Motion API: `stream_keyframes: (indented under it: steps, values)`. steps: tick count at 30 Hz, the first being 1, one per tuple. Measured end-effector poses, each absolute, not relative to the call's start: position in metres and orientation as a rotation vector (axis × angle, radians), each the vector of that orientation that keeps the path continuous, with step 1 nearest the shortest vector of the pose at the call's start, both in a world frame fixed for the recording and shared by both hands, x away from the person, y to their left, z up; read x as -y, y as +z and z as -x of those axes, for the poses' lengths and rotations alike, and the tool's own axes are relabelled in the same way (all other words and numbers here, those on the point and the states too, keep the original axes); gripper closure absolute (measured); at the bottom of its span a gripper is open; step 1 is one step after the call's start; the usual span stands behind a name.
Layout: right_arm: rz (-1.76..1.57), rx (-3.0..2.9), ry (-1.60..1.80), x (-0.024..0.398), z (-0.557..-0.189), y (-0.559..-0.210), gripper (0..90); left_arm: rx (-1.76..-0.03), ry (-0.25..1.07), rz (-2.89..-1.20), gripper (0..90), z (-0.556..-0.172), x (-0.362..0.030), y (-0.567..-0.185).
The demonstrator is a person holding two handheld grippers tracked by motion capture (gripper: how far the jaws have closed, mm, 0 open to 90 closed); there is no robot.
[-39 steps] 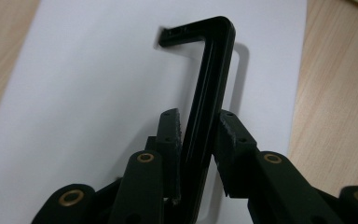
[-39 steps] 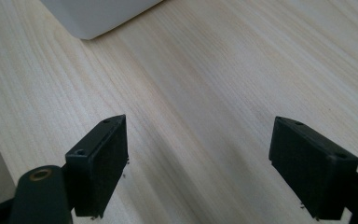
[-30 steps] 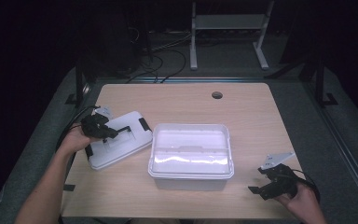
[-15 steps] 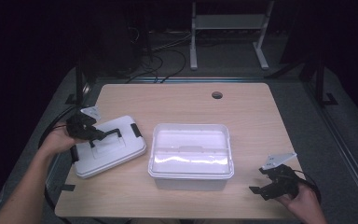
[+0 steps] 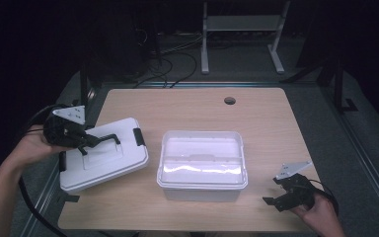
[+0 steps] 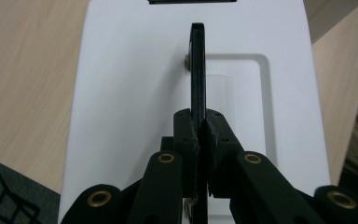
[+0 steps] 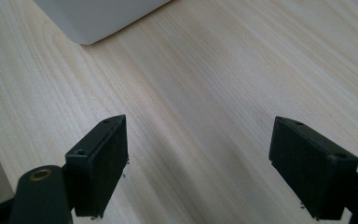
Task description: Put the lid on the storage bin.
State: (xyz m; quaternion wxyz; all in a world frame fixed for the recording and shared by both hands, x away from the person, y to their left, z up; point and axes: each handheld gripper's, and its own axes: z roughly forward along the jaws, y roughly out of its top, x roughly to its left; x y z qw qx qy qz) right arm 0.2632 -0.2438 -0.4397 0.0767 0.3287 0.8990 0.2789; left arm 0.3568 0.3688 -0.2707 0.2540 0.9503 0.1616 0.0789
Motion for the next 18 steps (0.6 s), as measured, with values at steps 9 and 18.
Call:
stream_keyframes:
  steps: [9, 18]
  values:
    - [-0.979, -2.687, 0.849, 0.245, -0.262, -0.438, 19.0, -0.354, 0.231, -2.565, 84.5, -0.343, -0.349, -0.233]
    - [-0.965, -2.688, 0.847, 0.244, -0.262, -0.437, 19.1, -0.257, 0.226, -2.541, 84.5, -0.34, -0.315, -0.215]
